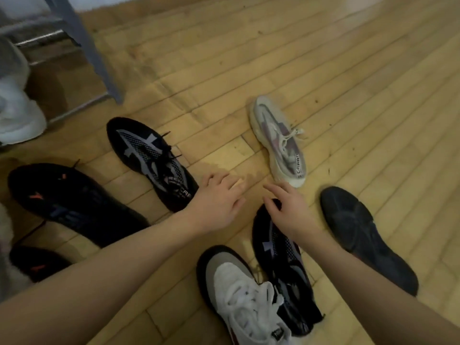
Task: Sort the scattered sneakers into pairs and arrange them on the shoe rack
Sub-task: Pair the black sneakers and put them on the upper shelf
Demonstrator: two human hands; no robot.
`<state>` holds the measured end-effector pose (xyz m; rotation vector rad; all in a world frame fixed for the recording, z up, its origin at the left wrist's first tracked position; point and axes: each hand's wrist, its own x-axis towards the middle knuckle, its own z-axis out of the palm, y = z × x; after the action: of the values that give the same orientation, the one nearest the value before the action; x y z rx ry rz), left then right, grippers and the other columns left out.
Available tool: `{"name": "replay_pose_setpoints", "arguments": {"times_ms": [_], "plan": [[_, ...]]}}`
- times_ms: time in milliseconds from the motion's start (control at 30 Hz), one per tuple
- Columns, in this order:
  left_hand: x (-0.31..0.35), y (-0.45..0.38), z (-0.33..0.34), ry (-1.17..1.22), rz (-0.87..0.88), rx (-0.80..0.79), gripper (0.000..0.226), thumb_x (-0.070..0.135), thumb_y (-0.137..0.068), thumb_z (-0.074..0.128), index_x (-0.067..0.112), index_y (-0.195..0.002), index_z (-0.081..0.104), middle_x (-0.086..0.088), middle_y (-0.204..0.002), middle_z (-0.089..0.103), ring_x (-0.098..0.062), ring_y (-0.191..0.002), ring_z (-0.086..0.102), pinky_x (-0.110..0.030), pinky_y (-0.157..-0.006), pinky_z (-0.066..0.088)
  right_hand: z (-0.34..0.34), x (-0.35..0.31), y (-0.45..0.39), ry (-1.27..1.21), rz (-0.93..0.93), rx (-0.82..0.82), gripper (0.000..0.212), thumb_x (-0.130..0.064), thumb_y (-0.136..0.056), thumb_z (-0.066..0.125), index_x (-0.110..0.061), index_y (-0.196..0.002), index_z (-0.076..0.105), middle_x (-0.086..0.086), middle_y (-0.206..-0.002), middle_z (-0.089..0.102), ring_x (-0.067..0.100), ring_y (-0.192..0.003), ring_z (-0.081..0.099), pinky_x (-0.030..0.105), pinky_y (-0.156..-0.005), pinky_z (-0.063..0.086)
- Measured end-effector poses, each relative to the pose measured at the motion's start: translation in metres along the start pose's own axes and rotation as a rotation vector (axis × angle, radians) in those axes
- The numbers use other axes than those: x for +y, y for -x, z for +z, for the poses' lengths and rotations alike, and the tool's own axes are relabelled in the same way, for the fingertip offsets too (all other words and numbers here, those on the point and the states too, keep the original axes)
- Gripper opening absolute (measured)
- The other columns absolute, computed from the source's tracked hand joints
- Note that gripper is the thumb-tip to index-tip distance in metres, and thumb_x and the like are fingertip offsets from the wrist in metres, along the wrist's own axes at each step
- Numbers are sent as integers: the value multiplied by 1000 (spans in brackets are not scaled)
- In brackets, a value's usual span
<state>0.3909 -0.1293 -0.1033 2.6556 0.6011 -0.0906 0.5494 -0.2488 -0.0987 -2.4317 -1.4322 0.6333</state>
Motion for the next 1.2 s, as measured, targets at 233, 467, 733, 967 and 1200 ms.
{"name": "replay_pose_setpoints", "arguments": {"times_ms": [233, 467, 733, 967, 1200], "plan": [[24, -15, 47, 21, 10, -112, 52, 48, -96, 32, 23, -141, 35, -5, -149, 31, -28, -137, 20, -47, -107, 16, 2, 35, 18, 125, 21, -80, 37, -30, -97, 45, -29, -134, 48, -2, -125, 56, 24, -113, 50, 36, -98, 32], [36, -22, 62, 147, -44, 101, 45, 47, -83, 41, 22, -110, 66, -3, -112, 64, -23, -109, 39, -38, -84, 27, 7, 34, 17, -164, 60, 71, 28, -17, -96, 50, -18, -121, 62, 1, -106, 63, 22, -96, 60, 37, -84, 48], [29, -26, 33, 528, -107, 333, 34, 23, -91, 53, 14, -124, 60, 2, -99, 65, -16, -91, 59, -31, -85, 38, -12, 2, -7, -298, -87, 304, 20, -12, -92, 57, -13, -108, 69, 0, -98, 62, 3, -89, 53, 9, -83, 41], [-2, -17, -33, 461, -25, 531, 40, 20, -95, 46, 2, -131, 50, -8, -107, 57, -18, -92, 57, -34, -79, 50, -34, -55, -40, -318, -309, 476, 22, -11, -91, 58, -12, -110, 69, 3, -98, 62, 8, -91, 55, 18, -81, 46], [-24, 28, -75, 582, -173, 670, 34, 13, -93, 53, 17, -127, 54, 20, -99, 49, -4, -90, 54, -11, -81, 43, -33, -112, -53, -218, -563, 550, 26, -8, -89, 55, -11, -111, 69, 8, -93, 62, 20, -80, 59, 35, -65, 52]]}}
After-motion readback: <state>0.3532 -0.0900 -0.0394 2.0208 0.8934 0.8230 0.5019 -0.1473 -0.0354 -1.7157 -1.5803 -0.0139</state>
